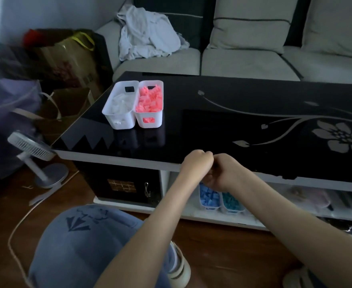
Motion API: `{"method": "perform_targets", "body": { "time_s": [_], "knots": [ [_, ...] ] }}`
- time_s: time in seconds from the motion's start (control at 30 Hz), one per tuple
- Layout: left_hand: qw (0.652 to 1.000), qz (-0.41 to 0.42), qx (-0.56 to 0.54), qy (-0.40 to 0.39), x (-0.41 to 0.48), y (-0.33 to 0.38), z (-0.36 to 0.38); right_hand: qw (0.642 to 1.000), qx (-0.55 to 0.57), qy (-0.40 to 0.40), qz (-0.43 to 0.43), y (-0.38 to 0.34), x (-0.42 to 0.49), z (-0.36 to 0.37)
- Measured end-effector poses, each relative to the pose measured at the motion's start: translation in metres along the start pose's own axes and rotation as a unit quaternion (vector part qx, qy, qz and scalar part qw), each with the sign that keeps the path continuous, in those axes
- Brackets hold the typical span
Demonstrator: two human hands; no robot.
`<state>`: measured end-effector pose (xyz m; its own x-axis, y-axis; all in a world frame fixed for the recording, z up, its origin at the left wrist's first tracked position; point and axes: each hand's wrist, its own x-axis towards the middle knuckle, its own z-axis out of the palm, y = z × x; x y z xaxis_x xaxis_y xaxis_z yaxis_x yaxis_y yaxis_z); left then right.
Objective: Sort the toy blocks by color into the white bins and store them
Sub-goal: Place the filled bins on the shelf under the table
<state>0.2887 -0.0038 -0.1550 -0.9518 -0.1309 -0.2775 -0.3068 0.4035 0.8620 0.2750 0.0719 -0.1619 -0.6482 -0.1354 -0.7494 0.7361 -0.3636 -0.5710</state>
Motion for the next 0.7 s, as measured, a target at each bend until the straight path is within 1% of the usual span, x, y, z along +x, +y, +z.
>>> {"method": "perform_targets", "body": {
  "time_s": [0.07,0.13,0.17,0.23,0.3,0.37,0.43,0.47,0.5,0.6,0.63,0.67,0.7],
  "knots": [
    [0.999,0.011,0.043,0.0,0.003,0.002,-0.003,0.995,0.089,0.016,0.038,-0.005,-0.004,0.005],
    [0.998,0.015,0.056,-0.011,0.006,0.008,-0.007,0.98,0.189,0.015,0.065,-0.011,-0.01,0.01],
    [0.998,0.02,0.052,-0.007,0.008,0.011,-0.012,0.974,0.215,0.007,0.067,-0.013,-0.015,0.015],
    [1.0,0.014,0.003,0.005,0.018,0.016,-0.027,0.979,0.198,-0.008,0.054,-0.016,-0.03,0.025],
    [0.997,-0.016,-0.068,0.03,0.029,0.016,-0.045,0.987,0.155,-0.019,0.034,-0.017,-0.042,0.038],
    [0.988,-0.043,-0.134,0.063,0.041,0.016,-0.066,0.991,0.126,-0.024,0.023,-0.02,-0.05,0.055],
    [0.978,-0.063,-0.173,0.097,0.049,0.011,-0.083,0.994,0.105,-0.023,0.022,-0.019,-0.049,0.073],
    [0.973,-0.069,-0.188,0.113,0.054,0.006,-0.094,0.994,0.104,-0.035,0.026,-0.017,-0.05,0.086],
    [0.97,-0.074,-0.202,0.116,0.055,0.002,-0.097,0.993,0.103,-0.049,0.029,-0.014,-0.051,0.091],
    [0.964,-0.064,-0.226,0.121,0.058,-0.013,-0.114,0.985,0.071,-0.153,0.027,-0.012,-0.05,0.112],
    [0.961,-0.063,-0.239,0.121,0.058,-0.016,-0.119,0.986,0.06,-0.157,0.02,-0.014,-0.046,0.12],
    [0.958,-0.067,-0.249,0.123,0.059,-0.018,-0.123,0.989,0.045,-0.137,0.004,-0.019,-0.038,0.128],
    [0.956,-0.073,-0.257,0.124,0.059,-0.019,-0.125,0.994,0.021,-0.099,-0.032,-0.023,-0.027,0.135]
  ]
}}
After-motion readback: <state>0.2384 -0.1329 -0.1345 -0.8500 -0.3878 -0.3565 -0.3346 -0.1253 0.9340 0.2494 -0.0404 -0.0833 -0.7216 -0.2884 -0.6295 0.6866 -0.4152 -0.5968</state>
